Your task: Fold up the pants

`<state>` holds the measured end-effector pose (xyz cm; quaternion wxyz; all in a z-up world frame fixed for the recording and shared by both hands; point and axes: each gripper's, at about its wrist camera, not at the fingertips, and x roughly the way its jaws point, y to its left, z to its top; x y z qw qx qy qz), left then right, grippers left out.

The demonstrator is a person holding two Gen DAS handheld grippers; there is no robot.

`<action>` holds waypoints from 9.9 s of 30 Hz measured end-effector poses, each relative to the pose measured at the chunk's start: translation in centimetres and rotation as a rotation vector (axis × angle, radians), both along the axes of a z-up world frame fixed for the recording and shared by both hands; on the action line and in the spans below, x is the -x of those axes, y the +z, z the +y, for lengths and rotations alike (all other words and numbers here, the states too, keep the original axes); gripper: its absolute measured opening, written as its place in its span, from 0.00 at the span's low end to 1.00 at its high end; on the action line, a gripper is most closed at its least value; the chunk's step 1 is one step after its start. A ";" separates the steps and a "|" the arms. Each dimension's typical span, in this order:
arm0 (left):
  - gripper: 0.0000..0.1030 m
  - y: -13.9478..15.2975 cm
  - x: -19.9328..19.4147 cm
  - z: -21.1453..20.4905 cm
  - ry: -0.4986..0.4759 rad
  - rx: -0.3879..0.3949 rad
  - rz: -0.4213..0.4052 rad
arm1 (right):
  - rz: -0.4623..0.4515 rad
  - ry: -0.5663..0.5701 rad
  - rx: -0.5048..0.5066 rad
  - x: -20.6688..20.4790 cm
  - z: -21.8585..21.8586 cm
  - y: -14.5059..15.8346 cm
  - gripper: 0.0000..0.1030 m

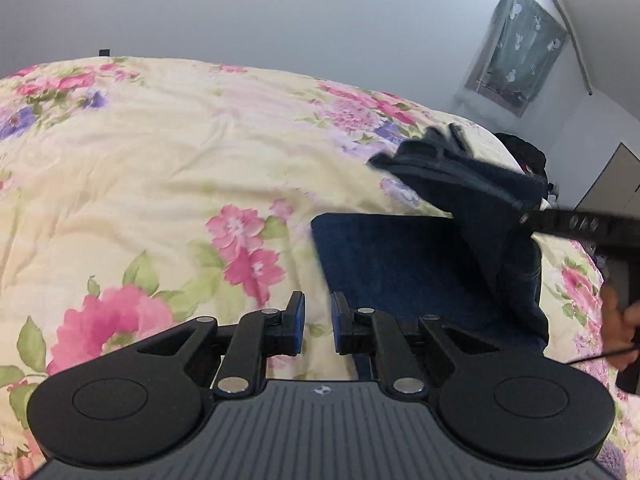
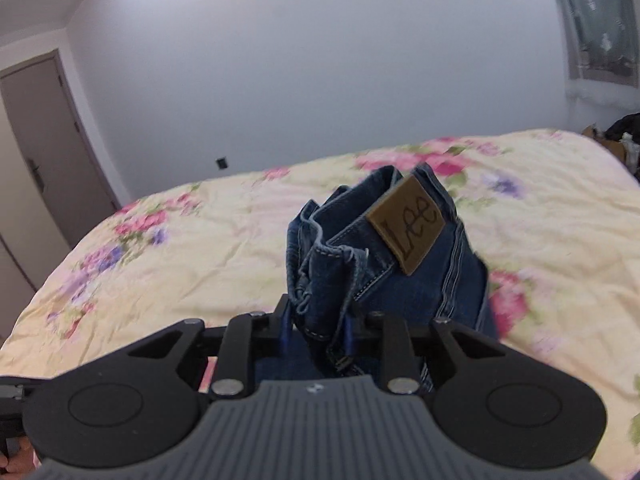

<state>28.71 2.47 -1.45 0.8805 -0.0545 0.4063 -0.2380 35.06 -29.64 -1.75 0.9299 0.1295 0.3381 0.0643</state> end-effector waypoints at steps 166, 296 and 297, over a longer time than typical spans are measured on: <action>0.10 -8.1 2.4 -11.2 -0.034 -0.133 0.004 | 0.232 -0.008 0.155 5.5 -9.6 -14.2 0.35; 0.27 -7.3 2.2 19.9 0.157 -0.116 -0.021 | 0.048 0.415 0.177 3.3 21.2 -13.1 0.11; 0.27 -7.6 2.1 19.7 0.153 -0.132 -0.014 | 0.056 0.412 0.172 3.2 21.2 -13.5 0.11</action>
